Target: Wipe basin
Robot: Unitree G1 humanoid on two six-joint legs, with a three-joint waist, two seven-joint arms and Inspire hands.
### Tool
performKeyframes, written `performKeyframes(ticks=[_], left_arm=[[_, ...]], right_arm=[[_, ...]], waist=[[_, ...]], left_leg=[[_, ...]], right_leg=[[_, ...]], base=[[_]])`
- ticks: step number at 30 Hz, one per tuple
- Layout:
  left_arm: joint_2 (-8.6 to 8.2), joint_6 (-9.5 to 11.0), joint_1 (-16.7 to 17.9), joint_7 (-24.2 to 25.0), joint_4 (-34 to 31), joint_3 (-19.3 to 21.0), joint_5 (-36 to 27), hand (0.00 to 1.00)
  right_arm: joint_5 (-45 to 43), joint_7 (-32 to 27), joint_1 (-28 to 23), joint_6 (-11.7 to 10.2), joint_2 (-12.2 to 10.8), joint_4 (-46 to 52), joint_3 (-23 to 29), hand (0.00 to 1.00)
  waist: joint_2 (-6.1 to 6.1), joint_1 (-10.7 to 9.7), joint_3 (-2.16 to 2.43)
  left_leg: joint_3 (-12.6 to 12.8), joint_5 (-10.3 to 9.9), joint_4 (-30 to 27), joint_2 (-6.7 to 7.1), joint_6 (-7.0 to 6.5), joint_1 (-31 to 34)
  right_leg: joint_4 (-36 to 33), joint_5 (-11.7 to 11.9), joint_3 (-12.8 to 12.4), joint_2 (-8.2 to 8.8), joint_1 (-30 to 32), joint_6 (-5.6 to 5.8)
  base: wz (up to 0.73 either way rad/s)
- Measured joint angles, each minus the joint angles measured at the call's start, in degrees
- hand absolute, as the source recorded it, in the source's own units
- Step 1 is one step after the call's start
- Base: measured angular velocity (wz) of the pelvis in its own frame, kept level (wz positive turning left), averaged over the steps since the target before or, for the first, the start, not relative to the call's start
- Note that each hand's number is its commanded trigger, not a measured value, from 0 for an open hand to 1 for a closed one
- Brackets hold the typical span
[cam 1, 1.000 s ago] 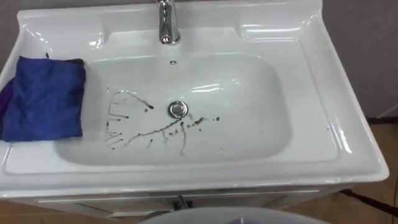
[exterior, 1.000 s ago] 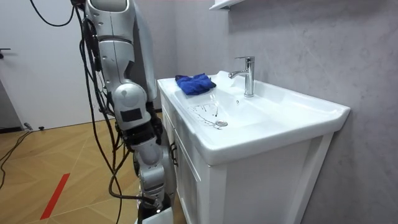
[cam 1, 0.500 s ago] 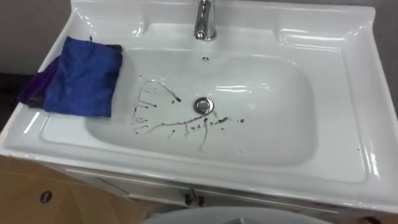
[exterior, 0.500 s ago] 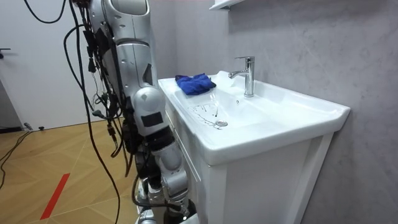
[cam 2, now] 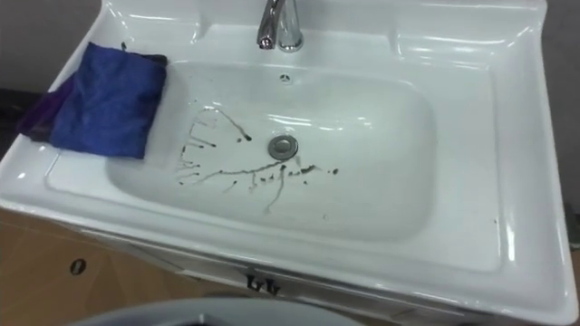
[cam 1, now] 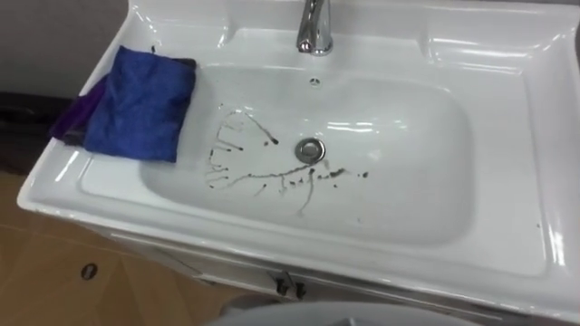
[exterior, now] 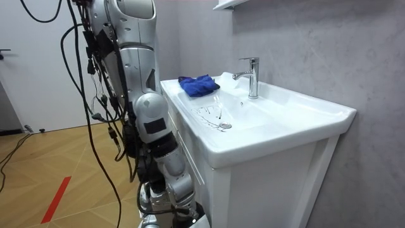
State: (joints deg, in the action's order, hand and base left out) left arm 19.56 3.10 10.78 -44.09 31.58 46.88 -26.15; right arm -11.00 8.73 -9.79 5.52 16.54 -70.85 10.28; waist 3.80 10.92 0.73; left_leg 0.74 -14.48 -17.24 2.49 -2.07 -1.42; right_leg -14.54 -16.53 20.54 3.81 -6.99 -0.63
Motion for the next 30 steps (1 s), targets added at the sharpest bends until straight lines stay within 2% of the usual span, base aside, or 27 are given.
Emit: performKeyframes(ticks=[3, 5, 8, 13, 15, 17, 20, 21, 24, 26, 28, 30], left_arm=[[0.00, 0.21, -0.41, -1.64, -6.73, -0.08, 0.00, 0.00], [0.00, 1.13, -0.38, -2.07, -9.18, -0.08, 0.00, 0.00], [0.00, 1.24, -0.58, -3.01, -13.14, -0.17, 1.80, 0.00], [-0.01, 3.18, -0.57, -4.22, -20.49, -5.78, 8.41, 0.00], [-0.03, 3.40, -0.54, -3.87, -21.98, -6.87, 8.77, 0.00], [-0.04, 3.46, -0.47, -2.95, -23.87, -7.68, 8.91, 0.00], [-0.05, 3.48, -0.35, -1.26, -25.32, -9.67, 11.62, 0.00], [-0.14, 3.42, -0.19, -0.77, -26.20, -11.99, 13.74, 0.00], [-0.66, 3.38, 0.00, 1.70, -28.63, -16.28, 20.87, 0.00], [-0.79, 3.38, 0.01, 2.69, -28.89, -18.11, 22.82, 0.00], [-0.91, 3.38, 0.00, 3.69, -28.92, -20.44, 24.97, 0.00], [-1.02, 3.38, 0.14, 4.73, -28.90, -22.19, 27.04, 0.00]], right_arm=[[1.35, 0.29, -0.43, -0.18, -0.30, -0.08, -0.27, 0.00], [2.03, 0.94, -0.54, -0.21, -0.32, -0.23, -0.27, 0.00], [2.19, 2.03, -1.18, -0.42, -0.63, -0.31, -0.42, 0.00], [1.64, 2.53, -0.94, -0.70, -0.64, -0.14, -4.58, 0.00], [1.50, 2.89, -0.78, -0.98, -0.67, -0.10, -4.61, 0.00], [1.29, 2.98, -0.85, -1.19, -0.66, 0.07, -4.57, 0.00], [1.10, 3.32, -1.14, -1.13, -0.65, 0.07, -4.77, 0.00], [1.21, 3.41, -1.53, -1.07, -0.66, 0.06, -5.78, 0.00], [1.21, 4.04, -1.49, -0.86, -1.05, -0.29, -6.79, 0.00], [1.28, 4.01, -1.49, -0.82, -1.15, -0.31, -6.85, 0.00], [0.92, 4.04, -1.46, -0.70, -1.17, -0.48, -7.12, 0.00], [0.31, 4.27, -1.45, -0.67, -1.26, -0.59, -7.39, 0.00]], waist=[[0.16, -0.53, 0.07], [0.29, -0.71, 0.08], [0.44, -1.49, 0.03], [1.00, -2.68, -0.61], [1.08, -3.27, -0.91], [1.15, -4.28, -0.90], [0.76, -4.82, -0.79], [0.44, -5.14, -0.77], [-0.47, -5.47, -1.19], [-0.91, -6.04, -1.26], [-1.16, -7.34, -1.08], [-1.39, -7.57, -1.03]], left_leg=[[-0.47, -0.02, -0.13, 0.04, -0.06, 0.13], [-0.39, -0.02, -0.01, 0.05, -0.10, 0.01], [-0.37, -0.02, 0.06, 0.01, -0.12, -0.06], [0.37, -0.02, 0.69, -0.02, -0.12, -0.07], [0.73, 0.00, 0.99, -0.04, -0.15, -0.06], [0.97, 0.07, 1.19, -0.05, -0.23, -0.33], [1.52, 0.24, 1.75, -0.06, -0.29, -0.83], [1.52, 0.25, 1.75, -0.03, -0.29, -0.87], [1.59, 0.25, 1.72, -0.01, -0.29, -0.87], [1.61, 0.24, 1.65, -0.16, -0.29, -0.87], [1.72, 0.24, 1.62, -0.21, -0.29, -0.86], [2.19, 0.23, 1.65, -0.40, -0.27, -1.01]], right_leg=[[-0.18, -0.07, -0.03, 0.09, 0.06, 0.10], [-0.26, -0.07, -0.27, 0.09, 0.16, 0.10], [-0.30, -0.05, -0.85, -0.05, 0.23, 0.09], [-1.09, -0.05, -1.67, -0.06, 0.99, 0.07], [-1.20, -0.06, -2.03, -0.04, 1.32, 0.06], [-1.20, -0.06, -2.45, -0.05, 1.32, 0.08], [-1.12, -0.06, -3.00, -0.02, 1.29, 0.09], [-1.12, -0.06, -3.10, 0.00, 1.25, 0.09], [-1.12, -0.06, -3.24, -0.04, 1.27, 0.09], [-1.12, -0.06, -3.31, -0.05, 1.26, 0.09], [-1.11, -0.05, -3.46, -0.11, 1.28, 0.09], [-1.11, -0.02, -3.94, -0.42, 1.29, 0.05]], base=[[0.03], [-0.06], [-0.05], [-0.06], [-0.15], [-0.09], [-0.12], [0.00], [0.00], [-0.02], [0.00], [-0.10]])
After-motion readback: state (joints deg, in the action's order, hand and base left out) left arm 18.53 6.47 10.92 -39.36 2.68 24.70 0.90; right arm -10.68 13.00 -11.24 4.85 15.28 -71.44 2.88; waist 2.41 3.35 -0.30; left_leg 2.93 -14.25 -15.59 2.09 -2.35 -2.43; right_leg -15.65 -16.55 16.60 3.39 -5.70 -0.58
